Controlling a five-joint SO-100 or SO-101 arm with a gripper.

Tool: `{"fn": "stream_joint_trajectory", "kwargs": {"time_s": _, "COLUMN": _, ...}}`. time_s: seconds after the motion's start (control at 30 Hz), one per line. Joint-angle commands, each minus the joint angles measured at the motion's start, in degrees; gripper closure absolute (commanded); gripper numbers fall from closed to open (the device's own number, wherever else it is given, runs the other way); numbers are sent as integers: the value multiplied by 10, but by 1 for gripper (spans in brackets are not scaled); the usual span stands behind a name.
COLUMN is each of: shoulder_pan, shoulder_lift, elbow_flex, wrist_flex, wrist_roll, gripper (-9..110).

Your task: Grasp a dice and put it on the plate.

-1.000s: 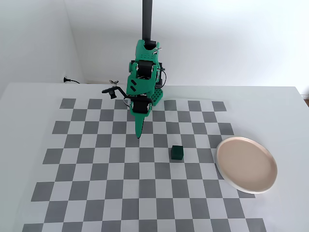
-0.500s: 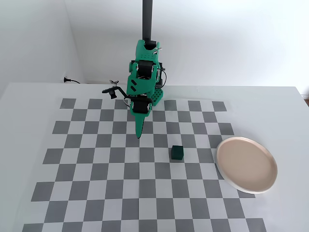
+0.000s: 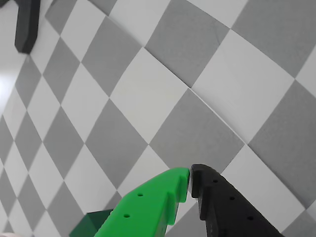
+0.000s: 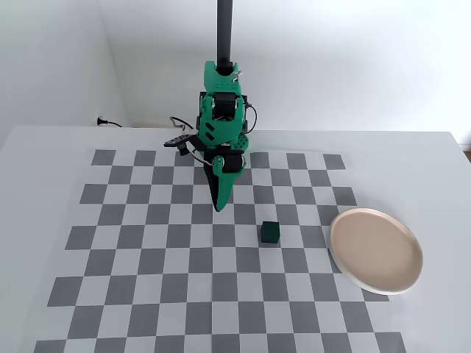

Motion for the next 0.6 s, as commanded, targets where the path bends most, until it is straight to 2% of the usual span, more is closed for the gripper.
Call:
{"fn": "stream_joint_trajectory", "kwargs": {"time_s": 0.0, "shoulder_pan": -4, "shoulder_lift": 7, "elbow_flex": -9, "wrist_flex": 5, "wrist_roll": -104, "gripper": 106}}
{"fn": "stream_joint_trajectory", "kwargs": {"time_s": 0.17, "shoulder_pan": 10, "shoulder_lift": 7, "elbow_flex": -9, "wrist_flex": 38, "wrist_roll": -286, "gripper": 106}}
{"fn": "stream_joint_trajectory", "kwargs": {"time_s": 0.57, "shoulder_pan": -50, "shoulder_lift": 6, "elbow_flex": -9, "wrist_flex": 38, "wrist_roll": -601, "gripper": 106}}
